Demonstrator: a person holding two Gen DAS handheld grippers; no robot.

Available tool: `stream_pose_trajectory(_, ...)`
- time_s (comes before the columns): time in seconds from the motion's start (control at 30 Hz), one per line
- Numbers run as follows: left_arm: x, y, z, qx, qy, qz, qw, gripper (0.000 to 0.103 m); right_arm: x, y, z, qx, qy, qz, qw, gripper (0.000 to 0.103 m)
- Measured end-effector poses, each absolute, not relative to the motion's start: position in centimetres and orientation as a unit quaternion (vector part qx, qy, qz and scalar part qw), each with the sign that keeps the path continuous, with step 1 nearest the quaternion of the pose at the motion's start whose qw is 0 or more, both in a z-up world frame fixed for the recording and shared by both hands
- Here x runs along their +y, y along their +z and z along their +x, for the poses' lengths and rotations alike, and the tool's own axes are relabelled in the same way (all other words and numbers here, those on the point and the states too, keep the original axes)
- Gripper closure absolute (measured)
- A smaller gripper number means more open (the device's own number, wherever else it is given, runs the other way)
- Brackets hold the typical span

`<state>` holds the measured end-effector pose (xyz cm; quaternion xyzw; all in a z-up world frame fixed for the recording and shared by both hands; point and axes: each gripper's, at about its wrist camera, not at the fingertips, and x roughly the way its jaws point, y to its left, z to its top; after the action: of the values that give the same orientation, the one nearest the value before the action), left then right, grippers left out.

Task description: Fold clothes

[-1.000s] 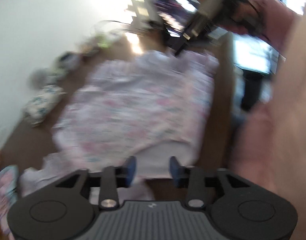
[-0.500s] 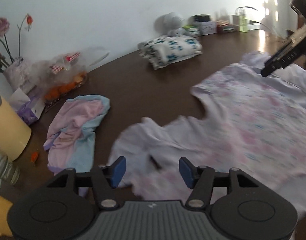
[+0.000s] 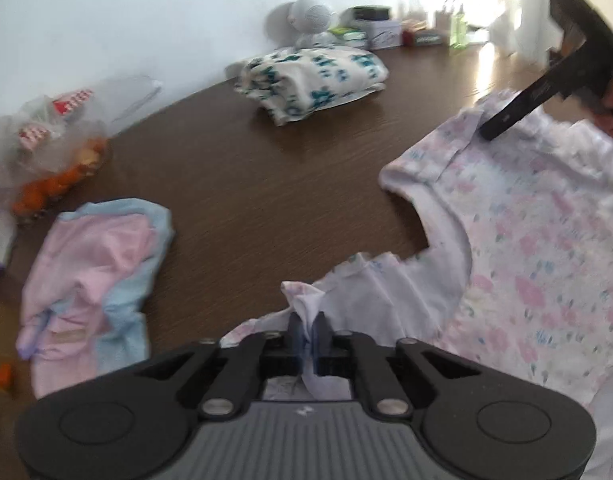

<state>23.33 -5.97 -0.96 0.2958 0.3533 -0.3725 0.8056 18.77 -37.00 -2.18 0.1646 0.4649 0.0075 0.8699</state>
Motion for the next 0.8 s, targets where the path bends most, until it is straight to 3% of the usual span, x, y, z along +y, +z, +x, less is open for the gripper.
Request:
stream_pose_trajectory(0.3, -7.1, 0.5, 26.3, 0.300, -0.277, 0.302, 0.862, 0.099, -38.6, -1.4, 22.0, 0.409, -0.021, 0.160, 0.898, 0.103)
stream_pose_trajectory(0.5, -8.7, -0.7, 28.2, 0.305, -0.275, 0.285, 0.866, 0.094, -38.7, -2.8, 24.5, 0.422, -0.017, 0.178, 0.889, 0.101)
stream_pose_trajectory(0.6, -9.5, -1.3, 29.1, 0.304, -0.276, 0.298, 0.862, 0.096, -39.3, -2.6, 24.3, 0.425, -0.016, 0.186, 0.886, 0.092)
stream_pose_trajectory(0.7, -10.6, -2.0, 30.2, 0.305, -0.270, 0.311, 0.859, 0.096, -40.1, -1.7, 23.4, 0.421, -0.014, 0.194, 0.886, 0.089)
stream_pose_trajectory(0.8, -11.2, -2.2, 31.2, 0.308, -0.257, 0.307, 0.863, 0.092, -41.0, 0.0, 21.0, 0.409, -0.016, 0.191, 0.892, 0.077)
